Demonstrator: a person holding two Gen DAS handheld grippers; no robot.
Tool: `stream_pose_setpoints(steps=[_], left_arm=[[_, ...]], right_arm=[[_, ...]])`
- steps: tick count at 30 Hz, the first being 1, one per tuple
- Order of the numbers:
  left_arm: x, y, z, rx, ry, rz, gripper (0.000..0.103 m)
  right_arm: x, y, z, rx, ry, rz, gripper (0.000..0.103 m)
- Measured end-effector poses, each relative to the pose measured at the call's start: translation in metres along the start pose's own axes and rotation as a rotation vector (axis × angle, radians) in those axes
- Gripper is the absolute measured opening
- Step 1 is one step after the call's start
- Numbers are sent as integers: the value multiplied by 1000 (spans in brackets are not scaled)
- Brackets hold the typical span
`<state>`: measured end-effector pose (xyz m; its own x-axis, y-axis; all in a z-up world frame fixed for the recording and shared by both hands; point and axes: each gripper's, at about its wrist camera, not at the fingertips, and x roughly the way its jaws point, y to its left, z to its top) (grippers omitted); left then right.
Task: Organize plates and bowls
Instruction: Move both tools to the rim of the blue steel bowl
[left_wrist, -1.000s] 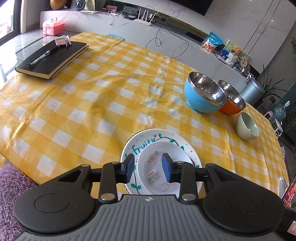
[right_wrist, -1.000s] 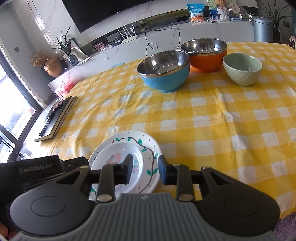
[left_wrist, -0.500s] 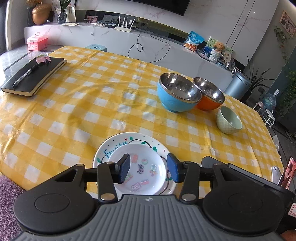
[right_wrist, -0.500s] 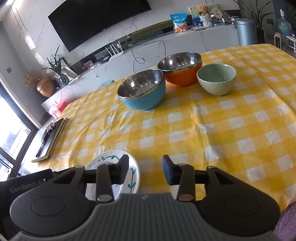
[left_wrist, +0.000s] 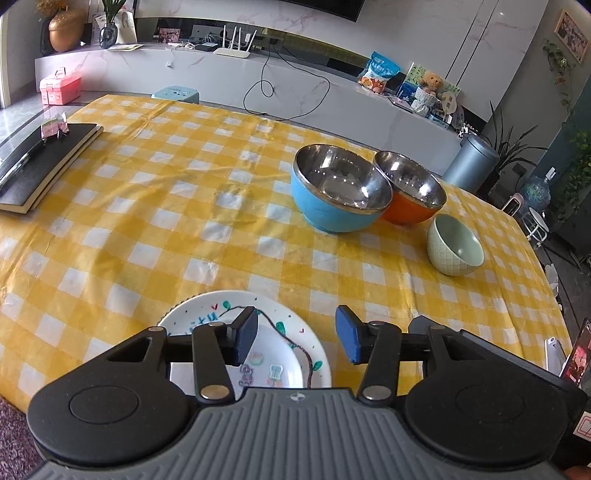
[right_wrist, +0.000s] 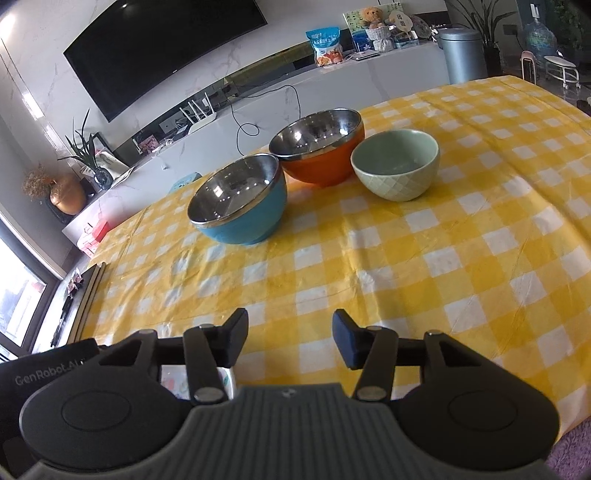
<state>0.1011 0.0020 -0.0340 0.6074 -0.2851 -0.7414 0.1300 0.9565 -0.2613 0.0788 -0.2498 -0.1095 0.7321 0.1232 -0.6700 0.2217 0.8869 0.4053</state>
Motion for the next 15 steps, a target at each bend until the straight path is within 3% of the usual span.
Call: stream_pose_setpoints(steps=[15], left_arm=[[53,2,93,57,-67,83,57]], right_arm=[[65,27,79,-81,-18,-56,54]])
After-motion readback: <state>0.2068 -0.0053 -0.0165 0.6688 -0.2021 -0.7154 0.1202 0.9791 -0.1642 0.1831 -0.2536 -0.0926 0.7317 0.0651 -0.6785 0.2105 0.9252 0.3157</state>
